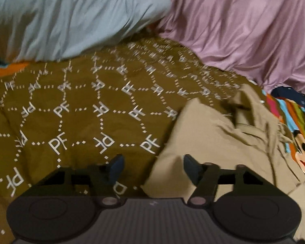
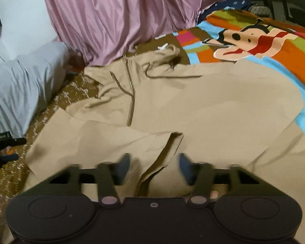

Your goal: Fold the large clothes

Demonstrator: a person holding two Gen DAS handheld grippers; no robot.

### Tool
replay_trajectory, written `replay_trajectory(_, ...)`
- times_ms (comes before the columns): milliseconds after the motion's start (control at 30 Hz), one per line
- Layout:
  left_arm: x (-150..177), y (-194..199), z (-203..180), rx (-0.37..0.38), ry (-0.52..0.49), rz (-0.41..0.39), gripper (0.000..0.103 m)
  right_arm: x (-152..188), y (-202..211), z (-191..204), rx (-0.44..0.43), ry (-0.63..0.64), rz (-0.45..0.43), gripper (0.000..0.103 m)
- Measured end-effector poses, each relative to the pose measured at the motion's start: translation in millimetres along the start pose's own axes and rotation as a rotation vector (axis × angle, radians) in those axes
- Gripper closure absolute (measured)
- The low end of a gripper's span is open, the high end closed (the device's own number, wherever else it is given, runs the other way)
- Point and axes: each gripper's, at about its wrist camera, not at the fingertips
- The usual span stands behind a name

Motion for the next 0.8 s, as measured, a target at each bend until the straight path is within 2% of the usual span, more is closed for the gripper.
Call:
replay_trajectory(33, -2, -8, 3, -0.020, 0.017, 0.018, 0.040, 1, -3, 2, 0.002, 0.009, 0.004, 0.085)
replay_trajectory(67, 1, -14, 5, -0.035, 0.030, 0.031, 0.040, 4, -4, 2, 0.007, 0.019, 0.004, 0.103)
replay_trajectory(133, 2, -31, 9, -0.063, 0.032, 0.064, 0.041, 8, 2, 4, 0.040, 0.054, -0.027, 0.103)
replay_trajectory(200, 11, -40, 9, -0.090, -0.012, 0.085, 0.041, 11, 9, 0, 0.081, 0.071, -0.056, 0.103)
replay_trajectory(300, 15, -39, -3, -0.133, -0.113, 0.068, 0.041, 14, 1, -11, 0.081, 0.040, -0.003, 0.103)
replay_trajectory(367, 13, -35, -5, -0.120, -0.104, 0.075, 0.043, 14, 3, -15, 0.062, 0.020, -0.011, 0.102)
replay_trajectory(400, 11, -30, -4, -0.096, -0.085, 0.068, 0.042, 13, 6, -17, 0.037, 0.001, -0.023, 0.091)
replay_trajectory(433, 11, -24, -3, -0.066, -0.066, 0.043, 0.042, 11, 9, -17, 0.022, -0.011, -0.034, 0.086)
replay_trajectory(500, 7, -15, -4, -0.023, -0.052, -0.011, 0.033, 8, 18, -15, -0.007, -0.020, -0.069, 0.072)
replay_trajectory(533, 5, -16, -5, -0.023, -0.056, -0.024, 0.031, 7, 21, -15, -0.021, -0.022, -0.081, 0.068)
replay_trajectory(600, -1, -24, -12, -0.039, -0.069, -0.022, 0.030, 5, 20, -11, -0.047, -0.033, -0.076, 0.048)
replay_trajectory(667, -9, -38, -20, -0.047, -0.087, -0.012, 0.030, 7, 10, -6, -0.052, -0.037, -0.049, 0.045)
replay_trajectory(700, -13, -46, -24, -0.056, -0.098, -0.011, 0.030, 9, 5, -4, -0.054, -0.036, -0.037, 0.050)
replay_trajectory(733, -19, -54, -30, -0.065, -0.109, -0.012, 0.030, 10, -1, -1, -0.053, -0.028, -0.022, 0.059)
replay_trajectory(767, -24, -61, -33, -0.072, -0.115, -0.011, 0.030, 13, -5, 3, -0.041, -0.007, -0.010, 0.094)
replay_trajectory(800, -30, -67, -37, -0.072, -0.108, -0.011, 0.030, 15, -7, 7, 0.000, 0.026, -0.004, 0.103)
Point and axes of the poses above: each gripper's, at about its wrist camera, not at the fingertips, and y roughly against the way its jaws point, z to its left, x to its underside
